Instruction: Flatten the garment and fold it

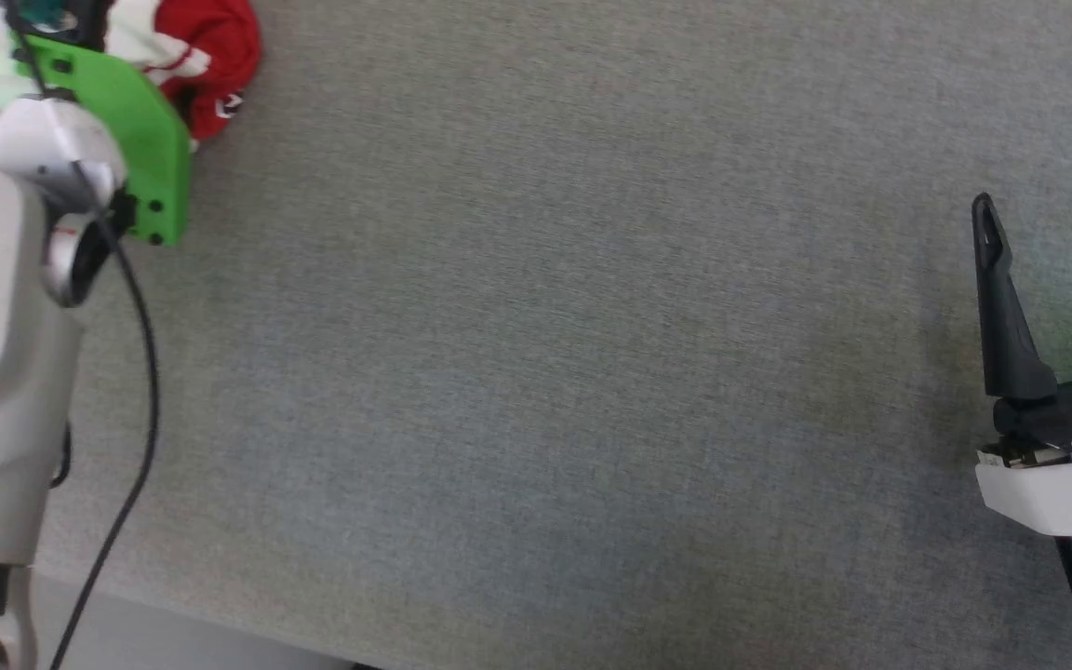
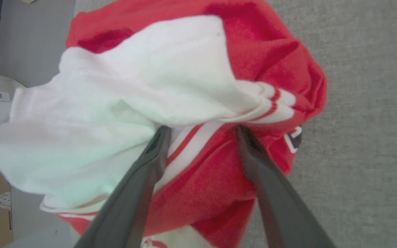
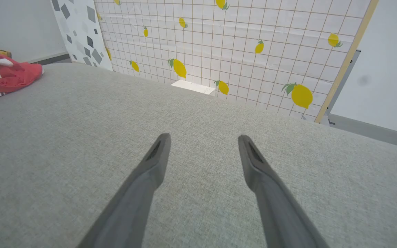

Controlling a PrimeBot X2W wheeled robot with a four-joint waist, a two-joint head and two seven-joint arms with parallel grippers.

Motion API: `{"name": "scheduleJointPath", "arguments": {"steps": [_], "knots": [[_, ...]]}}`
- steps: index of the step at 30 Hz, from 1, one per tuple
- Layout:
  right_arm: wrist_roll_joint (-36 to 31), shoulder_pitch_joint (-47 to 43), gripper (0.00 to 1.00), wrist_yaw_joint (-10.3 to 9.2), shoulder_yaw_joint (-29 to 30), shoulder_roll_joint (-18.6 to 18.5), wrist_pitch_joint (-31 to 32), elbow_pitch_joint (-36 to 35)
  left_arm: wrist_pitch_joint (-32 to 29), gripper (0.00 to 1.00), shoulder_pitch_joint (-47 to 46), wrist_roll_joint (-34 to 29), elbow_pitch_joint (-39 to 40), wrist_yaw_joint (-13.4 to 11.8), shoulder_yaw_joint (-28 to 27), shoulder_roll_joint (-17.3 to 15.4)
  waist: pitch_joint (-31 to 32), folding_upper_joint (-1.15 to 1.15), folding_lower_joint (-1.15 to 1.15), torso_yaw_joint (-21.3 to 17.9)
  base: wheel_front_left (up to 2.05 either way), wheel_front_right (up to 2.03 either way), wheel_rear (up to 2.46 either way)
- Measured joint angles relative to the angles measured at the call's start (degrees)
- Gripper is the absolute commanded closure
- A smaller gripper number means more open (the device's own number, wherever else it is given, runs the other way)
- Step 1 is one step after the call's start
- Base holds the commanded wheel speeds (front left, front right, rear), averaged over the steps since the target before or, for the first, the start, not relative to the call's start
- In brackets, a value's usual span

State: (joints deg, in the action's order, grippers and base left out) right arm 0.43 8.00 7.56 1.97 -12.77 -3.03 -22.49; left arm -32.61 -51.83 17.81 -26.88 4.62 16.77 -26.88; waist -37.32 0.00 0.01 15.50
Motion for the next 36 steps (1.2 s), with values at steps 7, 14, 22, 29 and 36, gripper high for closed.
{"name": "scheduleJointPath", "arguments": {"steps": [7, 14, 22, 29, 36], "knots": [[0.32, 0.57, 0.00, 0.00, -0.31, -0.16, -0.19, 0.53, 5.25, 1.00, 0.91, 0.02, -0.56, -0.48, -1.01, -1.12, -0.09, 0.00, 0.00, -1.64, 0.00, 0.00, 0.00], [0.78, 0.71, 0.00, 0.00, -0.08, 3.59, -3.41, 5.91, 10.98, 1.00, -1.02, 0.02, -1.44, 0.00, -2.92, -5.64, 5.97, 0.00, 0.00, -2.57, 0.00, 0.00, 0.00], [0.73, -1.18, 0.00, 0.00, 3.05, 7.48, -6.13, 10.77, 13.23, 1.00, -6.20, 2.79, 2.89, 0.89, -3.43, -5.03, 14.58, 0.00, -0.01, -3.67, 0.00, 0.00, 0.00], [0.71, -3.98, 0.00, 0.00, 5.71, 9.48, -7.55, 13.21, 10.73, 1.00, -10.73, 5.69, 10.10, 1.47, -1.45, -1.60, 22.42, 0.00, -0.01, -5.11, 0.00, 0.00, 0.00], [1.53, -5.56, 0.00, 0.00, 9.48, 9.80, -8.12, 13.96, 5.77, 1.00, -14.13, 9.38, 18.66, 0.90, 1.83, 6.60, 28.90, 0.00, -0.01, -7.04, 0.00, 0.00, 0.00]]}}
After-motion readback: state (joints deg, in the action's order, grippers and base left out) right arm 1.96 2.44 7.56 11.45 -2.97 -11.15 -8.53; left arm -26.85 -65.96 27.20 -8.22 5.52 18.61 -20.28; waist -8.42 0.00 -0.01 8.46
